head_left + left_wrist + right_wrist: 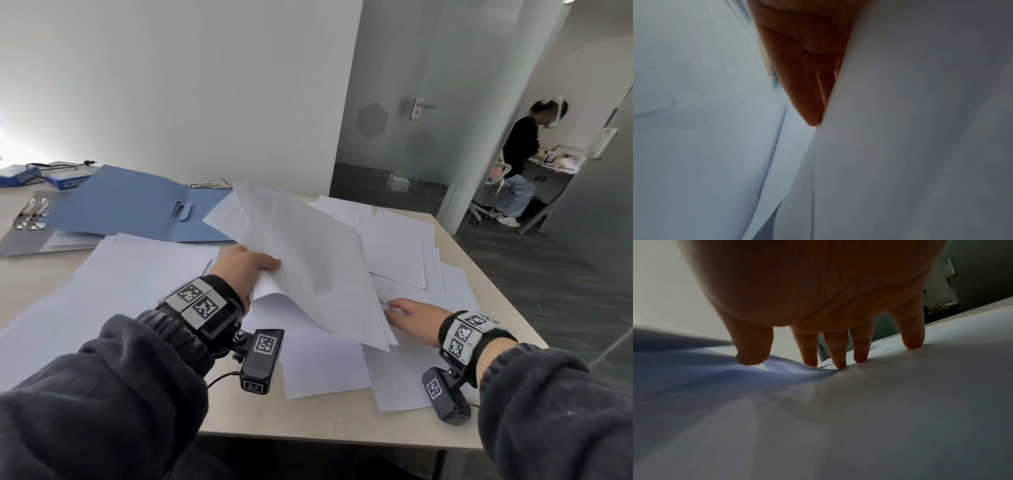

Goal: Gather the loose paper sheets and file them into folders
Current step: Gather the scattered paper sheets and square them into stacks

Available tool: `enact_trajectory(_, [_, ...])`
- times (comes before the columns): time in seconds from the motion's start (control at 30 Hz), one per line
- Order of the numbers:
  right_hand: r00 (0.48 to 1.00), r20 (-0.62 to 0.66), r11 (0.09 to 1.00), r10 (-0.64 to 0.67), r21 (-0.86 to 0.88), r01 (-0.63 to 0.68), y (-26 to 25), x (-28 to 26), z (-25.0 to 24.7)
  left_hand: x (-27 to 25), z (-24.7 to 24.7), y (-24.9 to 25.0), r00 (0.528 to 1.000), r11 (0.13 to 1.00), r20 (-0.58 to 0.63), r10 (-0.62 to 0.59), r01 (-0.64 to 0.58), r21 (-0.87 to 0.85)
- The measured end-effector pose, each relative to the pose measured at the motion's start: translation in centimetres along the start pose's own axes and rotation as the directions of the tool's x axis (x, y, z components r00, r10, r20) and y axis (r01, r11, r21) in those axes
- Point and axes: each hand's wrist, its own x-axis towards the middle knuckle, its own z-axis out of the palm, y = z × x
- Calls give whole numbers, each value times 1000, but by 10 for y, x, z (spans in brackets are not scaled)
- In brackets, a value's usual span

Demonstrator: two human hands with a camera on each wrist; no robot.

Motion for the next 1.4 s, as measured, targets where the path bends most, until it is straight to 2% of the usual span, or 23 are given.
enact_trajectory(0.13, [998,-48,993,-37,106,42,7,11,-1,-18,-4,24,997,994,45,64,-60,-94])
enact_trajectory(0.3, [995,-19,986,102,135,-98,-7,-1,-4,-25,-6,30,997,986,47,56,-48,-159])
enact_trajectory(0.37, [993,-50,932,109,353,-84,-6,-3,-6,-20,-8,23,999,986,39,33,-26,-162])
enact_trajectory(0.4, [989,-56,867,137,489,-92,-2,0,-7,-16,-8,17,999,988,33,16,-11,-155])
enact_trajectory(0.47, [981,-77,661,175,748,-59,4,2,-10,-6,-8,2,998,989,55,-37,44,-144])
enact_trajectory(0.5, [973,-80,570,216,820,-59,6,0,-12,-1,-8,-7,995,988,77,-67,77,-134])
enact_trajectory(0.57, [977,15,346,211,934,-89,7,-1,-15,6,-5,-24,984,985,122,-131,143,-97])
enact_trajectory(0.6, [985,65,330,157,937,-114,6,-2,-15,10,-4,-32,976,981,137,-169,180,-74])
enact_trajectory(0.67, [993,82,343,88,933,-108,0,-7,-14,15,-1,-48,960,970,147,-238,243,-21])
enact_trajectory(0.77, [997,34,537,68,841,-65,-1,-10,-2,33,-3,-78,928,942,165,-335,328,73])
enact_trajectory(0.8, [997,39,563,74,823,-74,2,-7,4,38,-3,-85,920,934,158,-358,348,86])
enact_trajectory(0.9, [987,120,610,107,776,-161,5,-3,15,46,-6,-96,922,927,115,-371,359,108])
enact_trajectory(0.97, [986,144,647,86,745,-165,3,-1,18,50,-6,-100,917,924,143,-372,351,148])
enact_trajectory(1.1, [998,62,779,-23,627,-21,-4,5,16,35,-4,-77,901,921,235,-364,310,237])
enact_trajectory(1.27, [993,75,757,-92,653,21,-3,11,16,27,-1,-72,807,885,374,-457,370,283])
enact_trajectory(1.33, [987,101,709,-124,705,17,-4,12,18,29,1,-74,800,889,395,-451,366,274])
enact_trajectory(1.4, [986,109,680,-127,733,7,-6,13,22,31,4,-75,827,915,396,-399,329,234])
